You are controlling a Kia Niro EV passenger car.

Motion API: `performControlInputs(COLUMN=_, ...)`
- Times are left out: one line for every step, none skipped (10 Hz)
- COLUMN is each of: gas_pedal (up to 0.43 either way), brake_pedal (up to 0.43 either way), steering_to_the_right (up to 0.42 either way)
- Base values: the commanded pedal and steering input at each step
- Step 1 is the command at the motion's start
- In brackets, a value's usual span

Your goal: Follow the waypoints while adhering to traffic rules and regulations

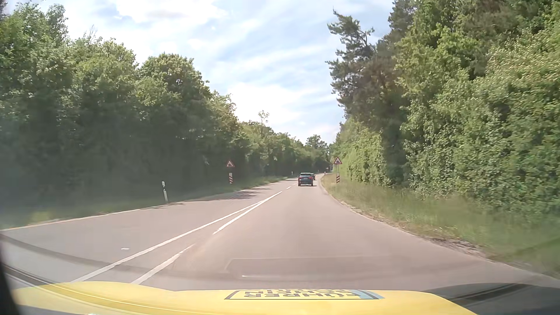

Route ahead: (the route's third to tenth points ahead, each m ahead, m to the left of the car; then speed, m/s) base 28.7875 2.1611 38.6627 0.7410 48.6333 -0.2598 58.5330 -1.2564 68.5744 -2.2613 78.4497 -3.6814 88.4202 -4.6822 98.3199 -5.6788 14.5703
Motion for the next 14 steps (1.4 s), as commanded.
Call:
performControlInputs(gas_pedal=0.067, brake_pedal=0.000, steering_to_the_right=0.009)
performControlInputs(gas_pedal=0.067, brake_pedal=0.000, steering_to_the_right=0.009)
performControlInputs(gas_pedal=0.067, brake_pedal=0.000, steering_to_the_right=0.010)
performControlInputs(gas_pedal=0.067, brake_pedal=0.000, steering_to_the_right=0.015)
performControlInputs(gas_pedal=0.067, brake_pedal=0.000, steering_to_the_right=0.015)
performControlInputs(gas_pedal=0.067, brake_pedal=0.000, steering_to_the_right=0.015)
performControlInputs(gas_pedal=0.067, brake_pedal=0.000, steering_to_the_right=0.015)
performControlInputs(gas_pedal=0.067, brake_pedal=0.000, steering_to_the_right=0.014)
performControlInputs(gas_pedal=0.067, brake_pedal=0.000, steering_to_the_right=0.013)
performControlInputs(gas_pedal=0.067, brake_pedal=0.000, steering_to_the_right=0.012)
performControlInputs(gas_pedal=0.067, brake_pedal=0.000, steering_to_the_right=0.012)
performControlInputs(gas_pedal=0.067, brake_pedal=0.000, steering_to_the_right=0.011)
performControlInputs(gas_pedal=0.067, brake_pedal=0.000, steering_to_the_right=0.011)
performControlInputs(gas_pedal=0.067, brake_pedal=0.000, steering_to_the_right=0.010)
